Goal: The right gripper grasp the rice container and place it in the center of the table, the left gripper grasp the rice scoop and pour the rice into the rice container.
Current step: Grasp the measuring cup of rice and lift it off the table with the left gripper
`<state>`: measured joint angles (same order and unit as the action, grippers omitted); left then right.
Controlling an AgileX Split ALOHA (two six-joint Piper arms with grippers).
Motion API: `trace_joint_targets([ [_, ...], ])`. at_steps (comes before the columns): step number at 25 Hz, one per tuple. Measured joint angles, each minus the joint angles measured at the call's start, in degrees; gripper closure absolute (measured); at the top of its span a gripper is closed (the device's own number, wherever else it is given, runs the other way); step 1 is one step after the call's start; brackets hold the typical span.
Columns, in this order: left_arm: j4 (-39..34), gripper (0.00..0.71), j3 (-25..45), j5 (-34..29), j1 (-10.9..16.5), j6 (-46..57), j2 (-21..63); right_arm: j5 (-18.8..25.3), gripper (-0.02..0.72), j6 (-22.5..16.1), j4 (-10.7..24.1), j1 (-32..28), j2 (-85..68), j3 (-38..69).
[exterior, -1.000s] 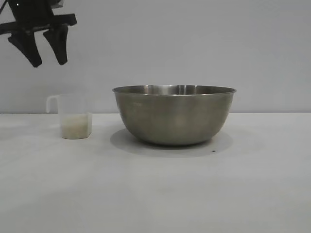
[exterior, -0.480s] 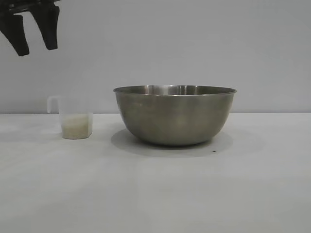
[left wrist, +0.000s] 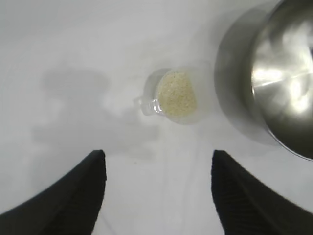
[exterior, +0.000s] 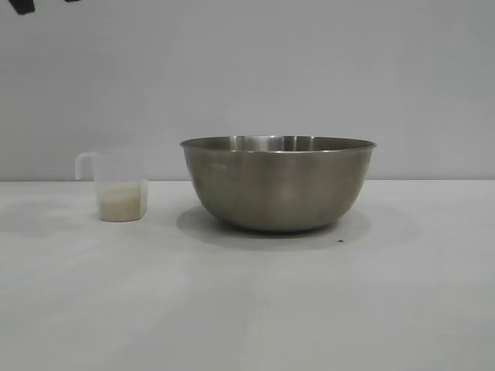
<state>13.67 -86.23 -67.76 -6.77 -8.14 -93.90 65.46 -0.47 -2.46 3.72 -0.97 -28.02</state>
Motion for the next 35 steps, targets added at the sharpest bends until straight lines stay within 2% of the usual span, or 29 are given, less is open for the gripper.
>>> trace_joint_targets([
  [1, 0.6, 0.292, 3.0, 1.9, 0.0, -0.1, 1.7, 0.0, 0.165, 0.0, 0.0, 0.0, 0.0, 0.0],
  [4, 2.4, 0.389, 11.9, 8.4, -0.2, -1.5, 6.3, 0.0, 0.165, -0.1, 0.0, 0.0, 0.0, 0.0],
  [8, 3.1, 0.533, 23.5, 18.8, -2.5, -3.1, 11.3, 0.0, 0.165, -0.1, 0.0, 0.0, 0.0, 0.0],
  [9, 3.2, 0.550, 25.8, 21.1, -3.2, -3.2, 12.3, 0.0, 0.165, -0.1, 0.0, 0.0, 0.0, 0.0],
  [15, 5.3, 0.534, 38.0, 37.7, -5.8, -3.6, 13.6, 0.0, 0.165, -0.1, 0.0, 0.0, 0.0, 0.0],
  [18, 7.0, 0.534, 43.5, 48.8, -6.7, -3.6, 13.6, 0.0, 0.165, -0.1, 0.0, 0.0, 0.0, 0.0],
  [22, 8.1, 0.534, 53.1, 65.2, -10.1, -3.6, 13.7, 0.0, 0.165, -0.1, 0.0, 0.0, 0.0, 0.0],
  [25, 8.6, 0.534, 59.8, 80.3, -13.7, -3.6, 14.0, 0.0, 0.165, -0.1, 0.0, 0.0, 0.0, 0.0],
  [29, 9.1, 0.534, 66.1, 96.4, -17.2, -3.0, 14.1, 0.0, 0.165, -0.1, 0.0, 0.0, 0.0, 0.0],
  [35, 8.5, 0.534, 71.2, 110.8, -17.9, -1.9, 13.8, 0.0, 0.165, -0.1, 0.0, 0.0, 0.0, 0.0],
])
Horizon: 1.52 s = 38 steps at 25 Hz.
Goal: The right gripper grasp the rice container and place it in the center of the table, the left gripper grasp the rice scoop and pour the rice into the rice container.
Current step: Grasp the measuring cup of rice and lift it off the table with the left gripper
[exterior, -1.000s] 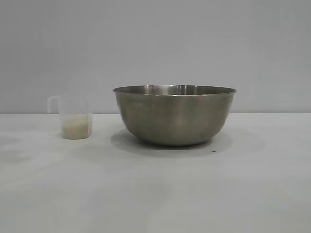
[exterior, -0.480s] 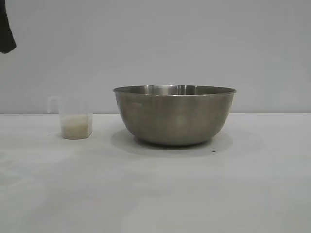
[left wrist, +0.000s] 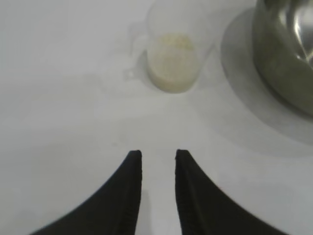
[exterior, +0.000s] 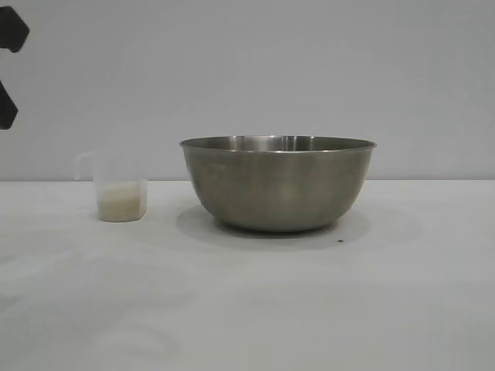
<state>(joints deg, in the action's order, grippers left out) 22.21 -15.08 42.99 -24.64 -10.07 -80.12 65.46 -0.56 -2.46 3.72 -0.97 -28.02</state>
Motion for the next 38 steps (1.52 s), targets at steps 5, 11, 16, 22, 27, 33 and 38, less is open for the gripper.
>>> trace_joint_targets([
  [5, -1.2, 0.534, 0.5, 7.8, 0.0, 0.1, -4.7, 0.0, 0.165, 0.0, 0.0, 0.0, 0.0, 0.0],
  [11, -8.1, 0.534, 0.9, 17.0, 0.0, 0.9, -12.9, 0.0, 0.165, 0.0, 0.0, 0.0, 0.0, 0.0],
  [16, -10.0, 0.489, 0.7, 22.0, 0.0, 1.4, -23.5, 0.0, 0.218, 0.0, 0.0, 0.0, 0.0, 0.0],
  [22, -10.0, 0.483, -0.3, 22.2, 0.0, 1.9, -28.3, 0.0, 0.332, 0.0, 0.0, 0.0, 0.0, 0.0],
  [27, -9.9, 0.483, -2.8, 22.4, 0.0, 2.0, -28.3, 0.0, 0.459, 0.0, 0.0, 0.0, 0.0, 0.0],
  [33, -7.2, 0.483, -7.4, 22.4, 0.0, 1.9, -28.5, 0.0, 0.449, 0.0, 0.0, 0.0, 0.0, 0.0],
  [38, -6.3, 0.483, -10.6, 22.4, 0.0, 0.8, -28.5, 0.0, 0.449, 0.0, 0.0, 0.0, 0.0, 0.0],
])
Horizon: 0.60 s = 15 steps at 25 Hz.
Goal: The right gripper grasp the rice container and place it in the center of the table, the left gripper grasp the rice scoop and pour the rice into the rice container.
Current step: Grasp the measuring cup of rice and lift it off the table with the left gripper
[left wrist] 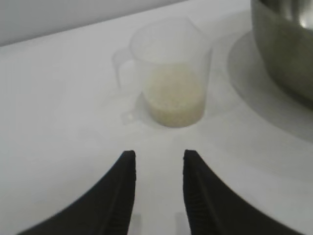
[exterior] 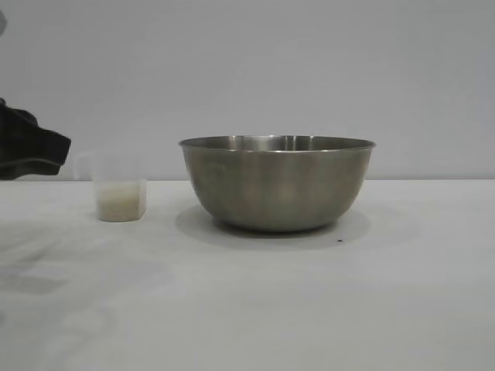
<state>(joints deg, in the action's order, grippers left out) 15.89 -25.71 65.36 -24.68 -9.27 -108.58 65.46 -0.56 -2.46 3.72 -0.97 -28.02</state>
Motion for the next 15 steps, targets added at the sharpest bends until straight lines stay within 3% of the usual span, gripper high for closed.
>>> trace_joint_targets([
  [15, 3.6, 0.483, -3.7, 0.1, 0.0, -2.6, -5.1, 0.0, 0.449, 0.0, 0.0, 0.0, 0.0, 0.0],
])
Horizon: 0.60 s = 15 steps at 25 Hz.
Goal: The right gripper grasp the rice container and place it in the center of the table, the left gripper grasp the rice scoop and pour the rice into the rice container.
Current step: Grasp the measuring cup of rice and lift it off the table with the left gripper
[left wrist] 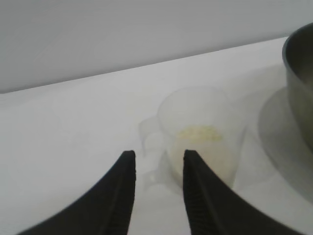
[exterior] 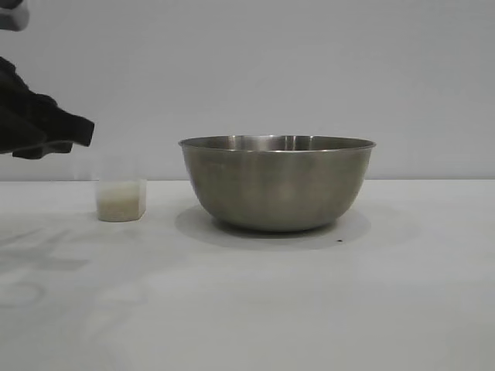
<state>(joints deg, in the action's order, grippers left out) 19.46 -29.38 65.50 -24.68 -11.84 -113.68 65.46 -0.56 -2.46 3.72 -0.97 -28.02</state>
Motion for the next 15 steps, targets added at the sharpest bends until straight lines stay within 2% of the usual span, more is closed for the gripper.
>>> trace_joint_targets([
  [15, 3.3, 0.483, -5.1, 0.0, 0.0, -2.2, -4.0, 0.0, 0.449, 0.0, 0.0, 0.0, 0.0, 0.0],
])
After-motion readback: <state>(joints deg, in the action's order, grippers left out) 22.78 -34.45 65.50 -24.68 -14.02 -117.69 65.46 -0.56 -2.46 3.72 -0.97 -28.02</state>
